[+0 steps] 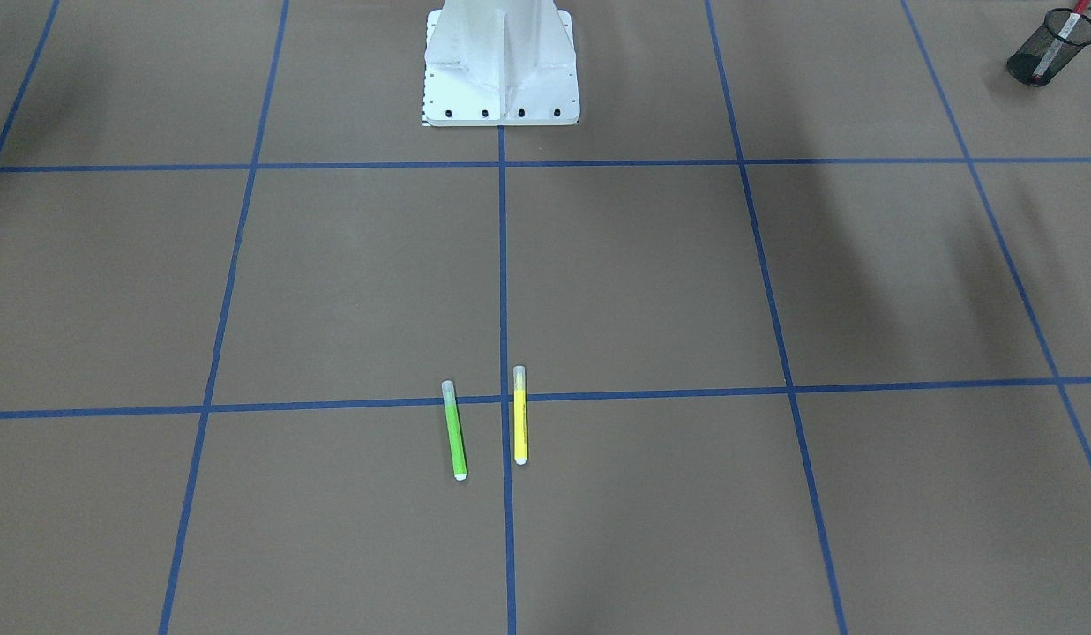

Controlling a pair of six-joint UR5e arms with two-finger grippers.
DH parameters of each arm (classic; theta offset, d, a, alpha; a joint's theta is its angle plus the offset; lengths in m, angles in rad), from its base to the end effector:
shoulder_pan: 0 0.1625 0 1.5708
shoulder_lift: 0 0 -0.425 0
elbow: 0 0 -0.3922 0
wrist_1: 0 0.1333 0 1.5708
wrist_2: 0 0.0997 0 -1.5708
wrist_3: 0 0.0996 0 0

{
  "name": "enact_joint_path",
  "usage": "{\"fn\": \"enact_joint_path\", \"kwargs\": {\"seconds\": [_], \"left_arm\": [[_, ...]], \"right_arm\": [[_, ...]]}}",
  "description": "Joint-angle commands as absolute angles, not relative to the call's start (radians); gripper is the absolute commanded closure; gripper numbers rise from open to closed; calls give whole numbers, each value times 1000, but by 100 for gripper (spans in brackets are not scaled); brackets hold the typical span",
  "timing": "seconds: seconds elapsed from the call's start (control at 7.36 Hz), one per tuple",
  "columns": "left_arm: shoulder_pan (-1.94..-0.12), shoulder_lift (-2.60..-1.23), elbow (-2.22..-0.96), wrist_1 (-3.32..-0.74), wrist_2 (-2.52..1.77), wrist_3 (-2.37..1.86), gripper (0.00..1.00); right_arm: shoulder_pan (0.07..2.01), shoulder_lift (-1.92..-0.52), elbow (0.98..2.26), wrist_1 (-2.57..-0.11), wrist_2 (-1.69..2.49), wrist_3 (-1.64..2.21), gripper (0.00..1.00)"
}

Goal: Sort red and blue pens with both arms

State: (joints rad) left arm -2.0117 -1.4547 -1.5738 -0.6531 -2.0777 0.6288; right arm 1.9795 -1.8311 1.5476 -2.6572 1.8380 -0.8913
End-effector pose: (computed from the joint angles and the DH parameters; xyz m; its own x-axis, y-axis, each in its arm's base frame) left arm -0.2121 -0.2505 0.7592 0.6248 -0.3328 -0.7063 -0.1831 0.8170 -0.5468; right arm 0.1749 -0.1345 0.7998 0.5533 0.2476 0.7954 0.5587 0.5979 -0.5748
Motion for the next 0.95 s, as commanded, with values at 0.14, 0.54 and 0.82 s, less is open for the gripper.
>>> {"fn": "enact_joint_path", "kwargs": {"seconds": [0.14,0.54,0.82], "left_arm": [[-2011,-1456,-1608,-655,-2102,629,0],[-2013,-1454,-1606,-657,-2103,629,0],[-2013,-1454,-1606,-655,-2103,629,0]], "right_arm": [[1999,-1874,1531,-2669,1815,-891,100],[1999,-1884,1503,-2666,1819,-884,100],[1999,-1879,1451,-2657,1824,-881,100]]}}
